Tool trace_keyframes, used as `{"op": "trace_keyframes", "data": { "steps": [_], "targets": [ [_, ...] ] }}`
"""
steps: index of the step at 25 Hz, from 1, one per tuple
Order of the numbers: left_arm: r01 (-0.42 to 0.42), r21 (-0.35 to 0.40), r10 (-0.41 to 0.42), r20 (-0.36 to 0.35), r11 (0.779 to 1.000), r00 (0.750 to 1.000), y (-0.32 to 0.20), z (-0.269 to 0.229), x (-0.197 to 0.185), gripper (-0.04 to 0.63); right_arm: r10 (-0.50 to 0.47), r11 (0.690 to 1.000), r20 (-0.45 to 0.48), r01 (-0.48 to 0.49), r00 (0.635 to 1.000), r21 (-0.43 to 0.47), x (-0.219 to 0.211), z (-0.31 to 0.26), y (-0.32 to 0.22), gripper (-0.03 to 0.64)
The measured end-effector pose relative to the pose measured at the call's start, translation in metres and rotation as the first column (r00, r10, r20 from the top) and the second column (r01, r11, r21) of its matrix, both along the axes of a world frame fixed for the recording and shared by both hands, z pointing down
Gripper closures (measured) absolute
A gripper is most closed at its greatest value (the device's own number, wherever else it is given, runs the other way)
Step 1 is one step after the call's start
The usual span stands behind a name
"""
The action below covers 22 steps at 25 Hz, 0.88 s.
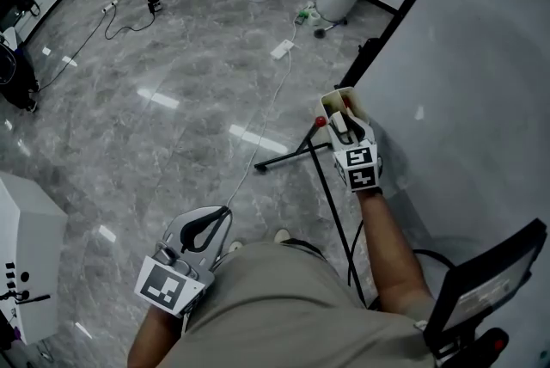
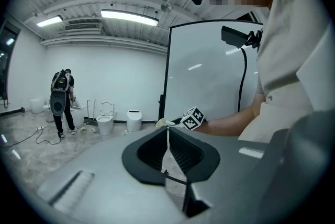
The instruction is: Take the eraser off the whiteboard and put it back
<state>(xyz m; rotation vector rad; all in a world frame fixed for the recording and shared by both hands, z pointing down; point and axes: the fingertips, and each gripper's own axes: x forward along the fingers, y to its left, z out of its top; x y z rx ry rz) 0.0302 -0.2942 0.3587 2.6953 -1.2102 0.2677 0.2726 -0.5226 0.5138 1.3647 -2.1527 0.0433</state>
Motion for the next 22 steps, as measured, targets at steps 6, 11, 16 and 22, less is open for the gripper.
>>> {"op": "trace_keyframes", "data": {
  "steps": [6,11,16,22],
  "targets": [
    [-0.001,0.004,0.001,0.002,1.0,1.0,-0.004,0.002,-0.007,0.575,0.004,1.0,0.019,-0.004,1.0,-0.014,0.001,0.004,-0.001,0.443],
    [-0.017,0.013,0.017,0.002,1.0,1.0,-0.002,-0.002,-0.013,0.575,0.007,1.0,0.027,-0.007,1.0,0.005,0.0,-0.007,0.001,0.453],
    [-0.035,0.018,0.035,0.004,0.999,0.999,0.006,-0.001,-0.02,0.575,0.008,0.999,0.035,-0.009,0.999,0.04,-0.003,-0.026,0.01,0.453],
    [-0.059,0.039,0.059,0.011,0.997,0.998,0.02,-0.002,-0.033,0.575,0.022,0.994,0.035,-0.025,0.999,0.103,-0.009,-0.063,0.029,0.454]
  ]
}}
